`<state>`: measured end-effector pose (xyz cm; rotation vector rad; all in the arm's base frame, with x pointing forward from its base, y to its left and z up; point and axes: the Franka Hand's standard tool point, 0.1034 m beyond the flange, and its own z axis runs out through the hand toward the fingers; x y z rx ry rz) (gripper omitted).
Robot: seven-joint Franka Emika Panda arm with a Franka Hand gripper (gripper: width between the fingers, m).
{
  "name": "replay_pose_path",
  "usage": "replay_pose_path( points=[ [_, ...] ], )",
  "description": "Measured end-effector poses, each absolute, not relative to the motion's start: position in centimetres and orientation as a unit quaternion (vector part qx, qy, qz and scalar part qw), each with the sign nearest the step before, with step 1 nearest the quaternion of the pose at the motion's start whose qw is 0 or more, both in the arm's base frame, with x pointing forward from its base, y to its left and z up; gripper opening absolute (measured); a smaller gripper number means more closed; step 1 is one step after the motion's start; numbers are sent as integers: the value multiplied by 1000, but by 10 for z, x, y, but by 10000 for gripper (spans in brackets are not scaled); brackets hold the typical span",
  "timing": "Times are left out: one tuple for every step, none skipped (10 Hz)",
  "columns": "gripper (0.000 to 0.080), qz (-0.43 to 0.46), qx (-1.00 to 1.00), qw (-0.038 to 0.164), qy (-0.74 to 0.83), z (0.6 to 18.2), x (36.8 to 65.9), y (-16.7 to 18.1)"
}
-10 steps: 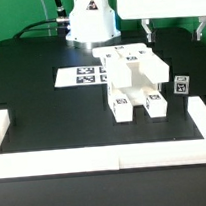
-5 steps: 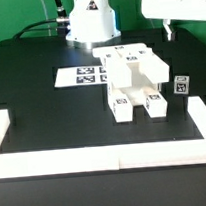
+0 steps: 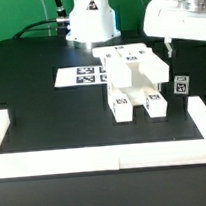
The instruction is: Assemble chair
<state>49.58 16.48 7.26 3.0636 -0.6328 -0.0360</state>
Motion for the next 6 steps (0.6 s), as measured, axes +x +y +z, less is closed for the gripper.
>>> replay_pose_path(
  points=[
    [649, -12, 979, 6, -204, 72, 496, 165],
    [649, -12, 979, 6, -204, 72, 495, 165],
    [649, -12, 979, 6, -204, 72, 495, 165],
    [649, -13, 979, 7, -204, 71, 495, 165],
    [649, -13, 979, 8, -204, 65, 491, 165],
    [649, -17, 977, 13, -210, 56, 487, 168]
  ],
)
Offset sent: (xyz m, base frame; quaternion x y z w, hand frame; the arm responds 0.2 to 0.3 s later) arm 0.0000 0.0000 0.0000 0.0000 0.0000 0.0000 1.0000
